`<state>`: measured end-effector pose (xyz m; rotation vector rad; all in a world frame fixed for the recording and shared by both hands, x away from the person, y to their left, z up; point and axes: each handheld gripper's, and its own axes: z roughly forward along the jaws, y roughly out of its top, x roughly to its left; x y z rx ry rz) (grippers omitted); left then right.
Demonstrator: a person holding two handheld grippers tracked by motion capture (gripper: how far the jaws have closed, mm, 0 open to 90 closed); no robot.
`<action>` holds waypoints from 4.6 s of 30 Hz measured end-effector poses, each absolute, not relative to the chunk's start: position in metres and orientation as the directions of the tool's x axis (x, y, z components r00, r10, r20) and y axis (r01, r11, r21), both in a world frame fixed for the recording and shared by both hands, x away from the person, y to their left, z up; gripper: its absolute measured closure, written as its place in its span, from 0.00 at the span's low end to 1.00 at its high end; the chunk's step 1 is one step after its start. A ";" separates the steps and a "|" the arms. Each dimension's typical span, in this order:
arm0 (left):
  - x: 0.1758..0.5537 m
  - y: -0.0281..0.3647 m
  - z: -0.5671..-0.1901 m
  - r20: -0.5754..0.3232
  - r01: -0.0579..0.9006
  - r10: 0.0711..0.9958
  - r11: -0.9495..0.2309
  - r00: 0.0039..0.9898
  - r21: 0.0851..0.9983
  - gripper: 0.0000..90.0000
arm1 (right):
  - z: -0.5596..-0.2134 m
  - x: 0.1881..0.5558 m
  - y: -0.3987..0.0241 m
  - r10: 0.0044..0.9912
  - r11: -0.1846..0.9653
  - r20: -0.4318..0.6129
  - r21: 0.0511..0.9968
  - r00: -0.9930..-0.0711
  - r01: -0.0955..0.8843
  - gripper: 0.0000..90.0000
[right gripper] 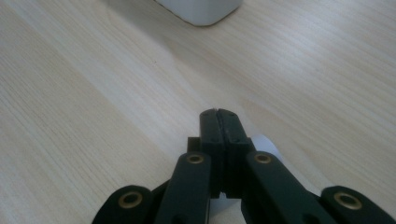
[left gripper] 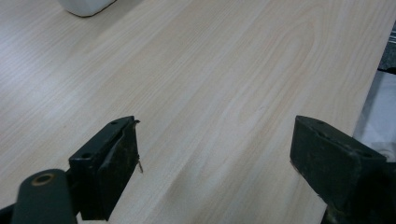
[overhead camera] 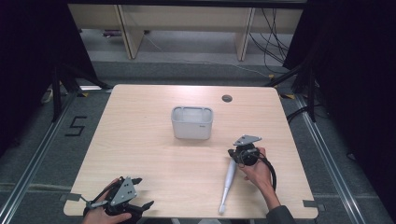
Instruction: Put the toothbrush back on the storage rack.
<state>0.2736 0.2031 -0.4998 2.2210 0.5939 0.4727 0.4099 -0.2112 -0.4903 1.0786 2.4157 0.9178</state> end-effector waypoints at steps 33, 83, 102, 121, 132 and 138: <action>0.273 0.203 -0.500 0.148 0.258 0.544 -0.599 0.826 0.758 0.16 | -0.487 0.388 -0.246 0.785 0.484 -0.027 0.650 -0.619 0.586 1.00; 0.273 0.202 -0.500 0.150 0.258 0.553 -0.590 0.819 0.765 0.16 | -0.485 0.326 -0.293 0.836 0.438 -0.025 0.631 -0.547 0.640 0.97; 0.274 0.202 -0.500 0.162 0.257 0.552 -0.602 0.818 0.756 0.16 | -0.462 0.309 -0.284 0.796 0.512 -0.077 0.615 -0.601 0.600 0.72; 0.274 0.202 -0.501 0.143 0.267 0.551 -0.595 0.822 0.758 0.16 | -0.457 0.334 -0.228 0.530 0.820 -0.130 0.331 -0.838 0.467 0.51; 0.274 0.202 -0.501 0.150 0.262 0.555 -0.591 0.818 0.763 0.16 | -0.469 0.351 -0.216 0.460 0.882 -0.080 0.159 -0.884 0.444 0.60; 0.274 0.202 -0.501 0.149 0.262 0.556 -0.590 0.817 0.764 0.16 | -0.471 0.357 -0.212 0.463 0.882 -0.063 0.133 -0.884 0.453 0.66</action>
